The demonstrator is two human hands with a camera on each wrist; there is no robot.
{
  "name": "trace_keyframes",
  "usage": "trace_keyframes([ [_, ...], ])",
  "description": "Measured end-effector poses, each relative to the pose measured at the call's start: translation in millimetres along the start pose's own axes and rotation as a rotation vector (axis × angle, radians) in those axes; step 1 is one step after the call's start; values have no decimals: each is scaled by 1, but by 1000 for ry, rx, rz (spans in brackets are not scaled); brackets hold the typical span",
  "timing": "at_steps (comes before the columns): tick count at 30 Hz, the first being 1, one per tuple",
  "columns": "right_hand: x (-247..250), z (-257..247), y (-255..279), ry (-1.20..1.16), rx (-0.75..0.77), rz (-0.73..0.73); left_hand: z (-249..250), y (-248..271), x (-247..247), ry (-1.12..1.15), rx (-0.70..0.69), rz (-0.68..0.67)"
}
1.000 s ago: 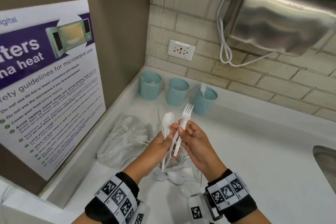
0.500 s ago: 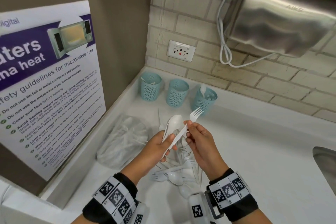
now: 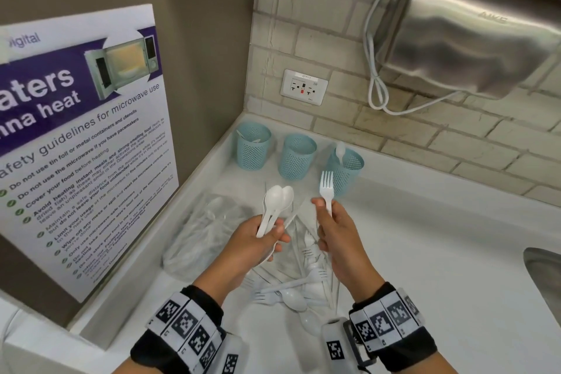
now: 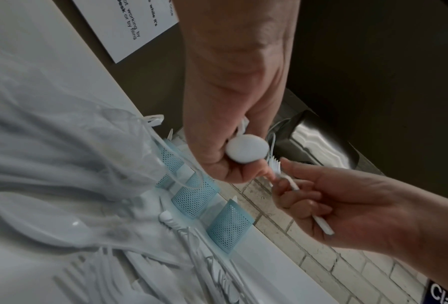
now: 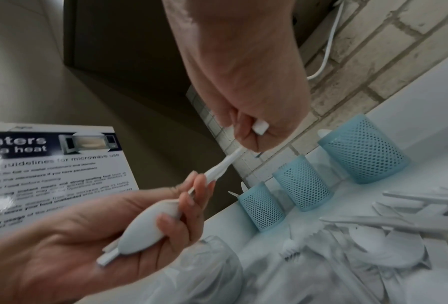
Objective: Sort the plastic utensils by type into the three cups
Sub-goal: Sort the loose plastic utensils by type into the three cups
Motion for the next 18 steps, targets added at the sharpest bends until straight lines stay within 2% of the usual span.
trace_keyframes([
  [3,-7,2,4,120,-34,-114,2,2,-2,37,3,-36],
  [6,-12,2,6,80,-56,-168,4,3,-2,59,-1,-59],
  [13,0,2,-5,-266,-156,-4,7,-1,5,311,-3,65],
  [18,5,3,-6,-383,-184,-19,4,-5,5,390,-48,89],
])
Point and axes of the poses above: each hand's wrist, its own y-axis away from the middle knuckle, its own x-axis out of the back of the hand, z = x × y, the point moved 1 cm from there along -y, towards the middle knuckle, and after that the axes turned 5 degrees about y, right-handed, at the moved point
